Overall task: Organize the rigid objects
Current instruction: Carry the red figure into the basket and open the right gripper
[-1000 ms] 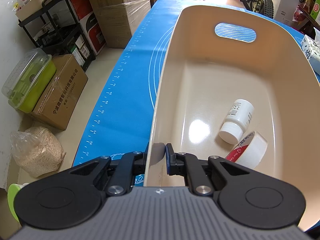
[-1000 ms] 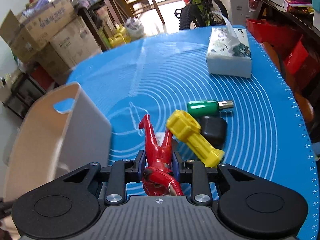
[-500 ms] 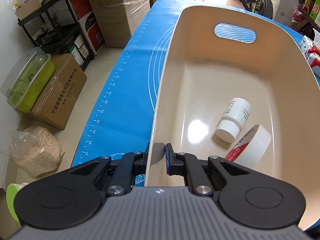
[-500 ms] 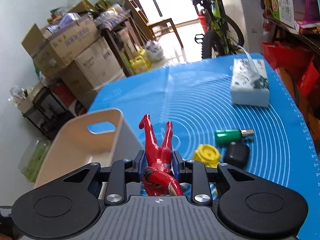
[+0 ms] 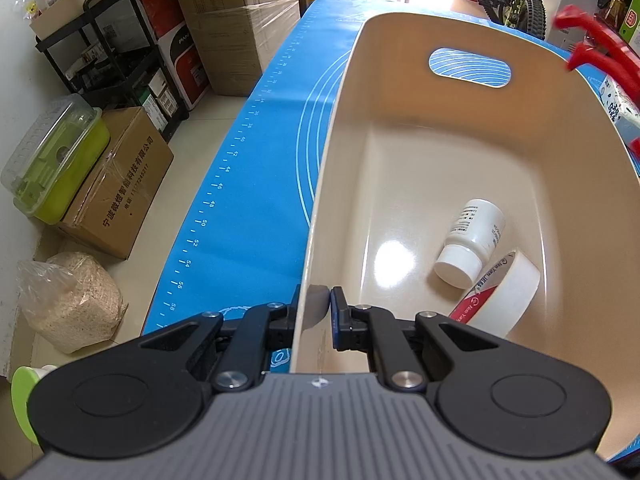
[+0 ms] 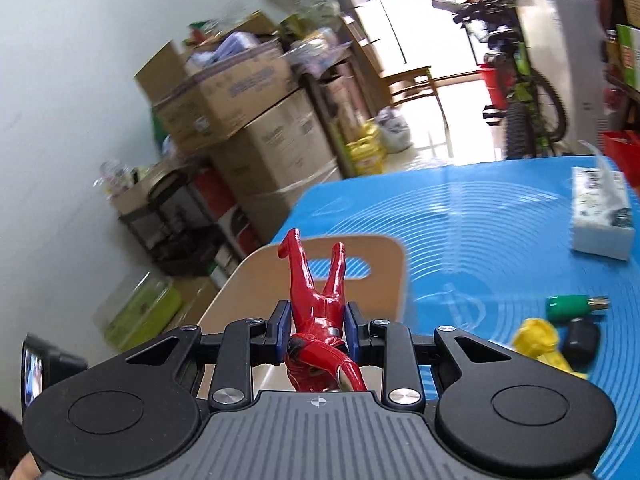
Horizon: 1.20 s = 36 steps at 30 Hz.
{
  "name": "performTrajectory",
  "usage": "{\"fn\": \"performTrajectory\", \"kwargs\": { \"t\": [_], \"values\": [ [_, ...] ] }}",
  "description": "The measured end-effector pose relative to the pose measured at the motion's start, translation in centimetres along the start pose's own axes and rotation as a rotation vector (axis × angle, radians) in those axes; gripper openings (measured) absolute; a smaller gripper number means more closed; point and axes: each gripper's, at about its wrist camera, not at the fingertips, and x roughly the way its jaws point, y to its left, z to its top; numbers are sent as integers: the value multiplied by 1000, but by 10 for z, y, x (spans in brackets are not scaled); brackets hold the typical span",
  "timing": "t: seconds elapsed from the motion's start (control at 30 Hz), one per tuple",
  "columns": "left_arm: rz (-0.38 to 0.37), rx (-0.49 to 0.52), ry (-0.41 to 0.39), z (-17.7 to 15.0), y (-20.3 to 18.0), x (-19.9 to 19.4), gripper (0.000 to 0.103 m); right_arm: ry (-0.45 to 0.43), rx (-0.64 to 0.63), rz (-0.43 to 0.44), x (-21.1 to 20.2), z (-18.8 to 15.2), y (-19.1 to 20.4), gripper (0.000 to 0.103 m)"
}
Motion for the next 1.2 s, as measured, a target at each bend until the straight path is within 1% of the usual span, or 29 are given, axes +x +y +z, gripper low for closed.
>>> {"fn": "performTrajectory", "kwargs": {
  "t": [0.3,0.5,0.57,0.63,0.8,0.9,0.93,1.07,1.13,1.2],
  "values": [
    [-1,0,-1,0,-1,0,13,116,-87,45,32,-29,41,37],
    [-1,0,-1,0,-1,0,13,243,-152,43,54,-55,60,37],
    [-1,-1,-1,0,-1,0,13,273,-176,27,59,-60,64,36],
    [0,0,-1,0,-1,0,13,298,-175,27,61,-65,65,36],
    [-1,-1,-1,0,-1,0,13,317,-198,19,66,-68,68,36],
    [-1,0,-2,1,-1,-1,13,357,-172,17,71,-65,63,37],
    [-2,-1,-2,1,-1,-1,13,361,-158,25,70,-64,61,38],
    [-2,0,-3,1,-1,-1,13,324,-155,22,58,-59,56,55],
    [-1,0,-3,1,-2,-1,13,305,-146,30,51,-55,54,59],
    [-1,0,-3,1,-2,-1,13,285,-141,37,43,-50,52,61]
  ]
}}
